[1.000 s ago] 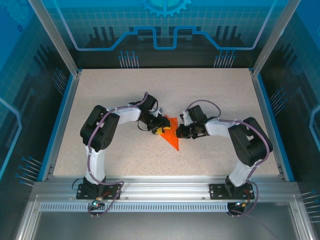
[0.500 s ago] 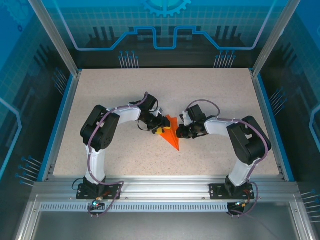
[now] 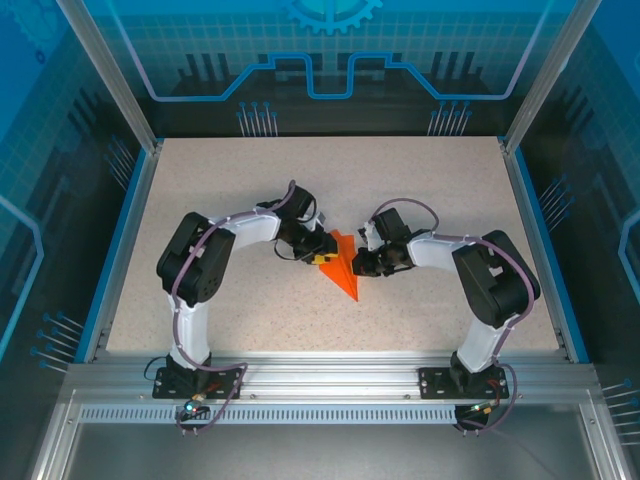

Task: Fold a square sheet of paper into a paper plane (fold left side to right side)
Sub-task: Fourth fold the wing at the center of the table.

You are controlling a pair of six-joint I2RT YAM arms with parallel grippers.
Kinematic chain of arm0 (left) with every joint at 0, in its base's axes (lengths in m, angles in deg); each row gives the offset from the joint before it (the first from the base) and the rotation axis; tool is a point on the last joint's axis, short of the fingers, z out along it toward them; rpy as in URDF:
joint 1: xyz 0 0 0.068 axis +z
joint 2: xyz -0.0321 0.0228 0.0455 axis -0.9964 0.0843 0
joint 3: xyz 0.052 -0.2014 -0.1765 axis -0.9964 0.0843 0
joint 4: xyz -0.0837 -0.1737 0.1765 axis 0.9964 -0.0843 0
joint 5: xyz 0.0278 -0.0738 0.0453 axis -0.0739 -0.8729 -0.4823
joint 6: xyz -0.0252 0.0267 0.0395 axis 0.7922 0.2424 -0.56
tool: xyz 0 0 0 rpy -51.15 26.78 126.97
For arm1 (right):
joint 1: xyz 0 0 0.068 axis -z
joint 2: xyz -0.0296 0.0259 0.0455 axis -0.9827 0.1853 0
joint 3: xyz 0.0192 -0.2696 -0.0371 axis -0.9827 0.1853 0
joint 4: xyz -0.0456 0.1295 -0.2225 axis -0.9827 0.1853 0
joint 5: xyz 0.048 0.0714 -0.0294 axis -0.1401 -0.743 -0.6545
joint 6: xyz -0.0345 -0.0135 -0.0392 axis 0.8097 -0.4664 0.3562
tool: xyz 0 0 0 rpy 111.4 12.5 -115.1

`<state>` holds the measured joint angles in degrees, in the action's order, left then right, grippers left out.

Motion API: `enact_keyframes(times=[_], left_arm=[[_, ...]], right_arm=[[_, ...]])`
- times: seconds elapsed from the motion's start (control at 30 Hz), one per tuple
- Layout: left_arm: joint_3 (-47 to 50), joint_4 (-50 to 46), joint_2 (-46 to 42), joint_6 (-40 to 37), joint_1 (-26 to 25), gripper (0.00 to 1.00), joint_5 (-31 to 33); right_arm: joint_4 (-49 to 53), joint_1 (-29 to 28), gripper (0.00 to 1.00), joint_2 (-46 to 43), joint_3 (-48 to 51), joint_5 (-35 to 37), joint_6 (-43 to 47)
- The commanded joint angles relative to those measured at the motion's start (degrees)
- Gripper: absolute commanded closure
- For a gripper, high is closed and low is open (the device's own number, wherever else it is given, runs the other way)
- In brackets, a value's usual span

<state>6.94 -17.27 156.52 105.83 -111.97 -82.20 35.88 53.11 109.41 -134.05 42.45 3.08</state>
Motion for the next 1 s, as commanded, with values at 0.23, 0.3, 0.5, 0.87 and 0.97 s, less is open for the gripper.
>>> enact_keyframes(times=[0.23, 0.3, 0.5, 0.87, 0.97], left_arm=[[-6.98, -0.65, 4.39, -1.41, -1.59, 0.91, -3.92], [-7.99, -0.72, 5.55, -1.55, -1.66, 0.91, -4.00], [-10.12, -1.40, 8.50, -2.88, -1.59, 0.91, -3.51], [-8.40, -2.08, 10.67, -4.45, -1.58, 0.97, 0.16], [-7.52, -2.13, 10.68, -4.66, -1.59, 0.98, 0.62]], right_arm=[[7.07, -1.67, 1.00, 3.58, 0.26, 5.81, 1.83], [7.09, -1.72, 1.00, 3.62, 0.25, 5.87, 1.87], [7.86, -1.82, 1.00, 4.00, 0.30, 6.11, 1.83], [9.20, -1.82, 1.00, 3.95, 0.27, 7.15, 2.37], [8.94, -1.80, 0.99, 3.22, -1.25, 6.67, 2.66]])
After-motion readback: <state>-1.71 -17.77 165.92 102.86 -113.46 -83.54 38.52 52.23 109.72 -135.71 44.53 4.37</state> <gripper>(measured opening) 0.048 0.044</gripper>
